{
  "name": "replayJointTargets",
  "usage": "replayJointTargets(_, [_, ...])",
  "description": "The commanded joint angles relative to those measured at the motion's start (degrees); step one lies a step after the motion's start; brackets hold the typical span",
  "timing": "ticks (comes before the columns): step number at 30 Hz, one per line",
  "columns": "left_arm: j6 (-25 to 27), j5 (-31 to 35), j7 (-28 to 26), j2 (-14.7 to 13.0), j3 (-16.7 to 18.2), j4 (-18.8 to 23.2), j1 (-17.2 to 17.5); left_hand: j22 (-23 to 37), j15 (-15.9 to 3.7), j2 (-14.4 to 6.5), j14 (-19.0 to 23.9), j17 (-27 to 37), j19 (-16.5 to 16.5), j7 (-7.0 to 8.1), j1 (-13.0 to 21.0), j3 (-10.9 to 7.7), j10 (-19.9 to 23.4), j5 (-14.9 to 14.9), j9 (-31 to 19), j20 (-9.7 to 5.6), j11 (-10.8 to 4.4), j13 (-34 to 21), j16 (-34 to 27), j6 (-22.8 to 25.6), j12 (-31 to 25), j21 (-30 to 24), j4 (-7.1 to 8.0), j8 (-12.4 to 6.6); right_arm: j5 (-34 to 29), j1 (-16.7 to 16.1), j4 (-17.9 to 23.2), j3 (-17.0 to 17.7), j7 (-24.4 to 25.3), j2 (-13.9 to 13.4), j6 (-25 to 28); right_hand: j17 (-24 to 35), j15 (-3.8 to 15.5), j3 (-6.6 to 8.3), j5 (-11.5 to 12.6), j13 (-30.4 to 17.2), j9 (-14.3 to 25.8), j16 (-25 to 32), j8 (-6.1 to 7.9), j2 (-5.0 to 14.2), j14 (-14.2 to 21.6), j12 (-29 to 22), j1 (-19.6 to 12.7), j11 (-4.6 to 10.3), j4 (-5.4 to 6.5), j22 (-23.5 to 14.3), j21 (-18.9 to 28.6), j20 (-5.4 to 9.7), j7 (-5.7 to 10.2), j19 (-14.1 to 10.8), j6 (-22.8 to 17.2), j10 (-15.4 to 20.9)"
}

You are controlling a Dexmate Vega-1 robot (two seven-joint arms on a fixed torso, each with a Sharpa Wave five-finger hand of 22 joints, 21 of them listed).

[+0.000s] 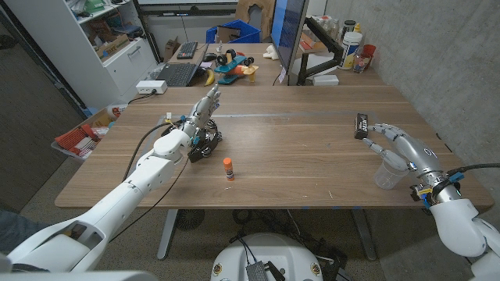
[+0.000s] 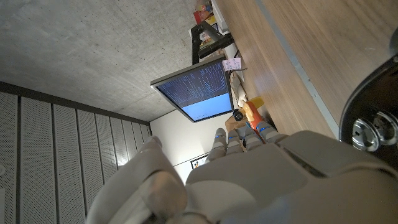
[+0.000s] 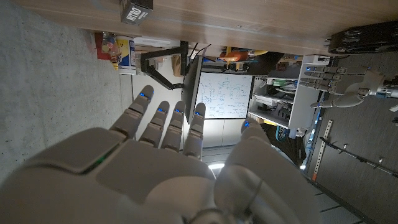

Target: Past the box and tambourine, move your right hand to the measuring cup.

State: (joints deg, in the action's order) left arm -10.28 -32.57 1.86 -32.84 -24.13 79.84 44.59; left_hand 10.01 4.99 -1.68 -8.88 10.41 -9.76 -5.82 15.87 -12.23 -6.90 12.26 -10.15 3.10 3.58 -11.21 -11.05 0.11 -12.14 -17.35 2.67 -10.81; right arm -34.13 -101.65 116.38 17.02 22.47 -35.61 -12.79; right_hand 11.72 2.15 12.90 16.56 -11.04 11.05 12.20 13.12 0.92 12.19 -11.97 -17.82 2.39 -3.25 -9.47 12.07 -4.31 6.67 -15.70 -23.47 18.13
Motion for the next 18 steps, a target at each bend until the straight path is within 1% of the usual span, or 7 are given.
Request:
replayJointTargets(1, [0.76,0.50,-0.94,-0.12,-0.19,1.12,0.36,0.12,0.19,-0.56,-0.07,0.16,-2.94,-0.16,-0.09,0.11,0.09,-0.30,-0.16,0.28,-0.03,-0.12,0.00,0.56,-0.19,0.09,-0.03,-0.28,-1.12,-0.19,-0.55,-0.25,0.58,-1.44,3.05,0.12,0.18,0.08,0.55,-0.30,0.21,-0.05,-0.06,-0.43,-0.24,0.13,0.01,0.45,-0.12,-0.26,-0.12,-0.65,0.44,-0.15,-0.31,-0.12])
replayJointTargets(3, [0.76,0.48,-1.14,-0.18,-0.09,1.32,0.54,0.12,0.17,-0.58,-0.08,0.16,-2.97,-0.13,-0.10,0.11,0.10,-0.30,-0.16,0.36,0.01,-0.12,0.01,0.58,-0.19,0.15,-0.03,-0.27,-1.24,-0.21,-0.68,-0.30,0.51,-1.82,3.43,0.12,0.12,0.09,0.60,-0.30,0.21,-0.07,-0.08,-0.41,-0.31,0.16,0.01,0.47,-0.13,-0.26,-0.15,-0.80,0.56,-0.15,-0.32,-0.16])
replayJointTargets(8, [0.87,0.61,-1.81,-0.57,0.26,2.03,1.00,0.13,0.31,-0.64,-0.11,0.16,-2.92,-0.22,-0.12,0.14,0.05,-0.30,-0.16,0.23,0.67,-0.12,0.03,0.55,-0.16,0.32,-0.06,-0.22,-1.64,-0.25,-0.71,-0.67,0.57,-2.41,4.80,0.12,0.08,0.10,0.69,-0.31,0.21,-0.07,-0.20,-0.38,-0.31,0.23,0.03,0.38,-0.16,-0.26,-0.23,-1.20,0.67,-0.17,-0.19,-0.29])
replayJointTargets(9, [0.92,0.60,-1.93,-0.64,0.33,2.16,1.08,0.14,0.37,-0.64,-0.11,0.16,-2.92,-0.20,-0.12,0.15,0.07,-0.31,-0.16,0.25,0.68,-0.12,0.03,0.55,-0.17,0.34,-0.07,-0.22,-1.63,-0.25,-0.71,-0.75,0.60,-2.49,5.04,0.11,-0.14,0.09,0.77,-0.32,0.21,-0.07,-0.17,-0.43,-0.30,0.21,0.01,0.43,-0.23,-0.27,-0.34,-1.84,0.97,-0.06,-0.41,-0.22])
replayJointTargets(11, [0.99,0.59,-2.01,-0.74,0.41,2.32,1.16,0.14,0.38,-0.65,-0.11,0.16,-2.91,-0.16,-0.12,0.16,0.06,-0.31,-0.16,0.21,0.66,-0.12,0.03,0.54,-0.16,0.37,-0.07,-0.21,-1.65,-0.25,-0.76,-0.93,0.75,-2.64,5.48,0.11,-0.26,0.06,0.88,-0.33,0.20,-0.05,-0.06,-0.55,-0.26,0.23,0.02,0.40,-0.31,-0.28,-0.43,-2.52,1.15,-0.03,-0.91,-0.21])
replayJointTargets(15, [1.18,0.60,-2.09,-0.90,0.47,2.53,1.20,0.15,0.46,-0.69,-0.11,0.16,-2.98,-0.11,-0.14,0.18,0.06,-0.31,-0.16,0.22,0.54,-0.12,0.04,0.62,-0.16,0.52,-0.09,-0.21,-1.77,-0.35,-0.80,-1.34,0.83,-3.09,6.40,0.10,-0.47,-0.06,1.04,-0.34,0.18,0.04,0.18,-0.84,-0.02,0.22,0.07,0.39,-0.46,-0.29,-0.51,-2.78,1.80,-0.12,-1.87,-0.13])
replayJointTargets(18, [1.31,0.55,-2.13,-0.89,0.50,2.46,1.12,0.16,0.48,-0.71,-0.11,0.16,-3.01,-0.12,-0.14,0.18,0.04,-0.32,-0.16,0.27,0.60,-0.12,0.04,0.61,-0.15,0.60,-0.10,-0.20,-1.86,-0.54,-0.63,-1.61,0.84,-3.37,7.16,0.09,-0.80,-0.10,1.11,-0.35,0.17,0.11,0.17,-0.95,0.16,0.19,0.08,0.47,-0.52,-0.30,-0.49,-2.95,1.78,-0.28,-2.01,-0.04])
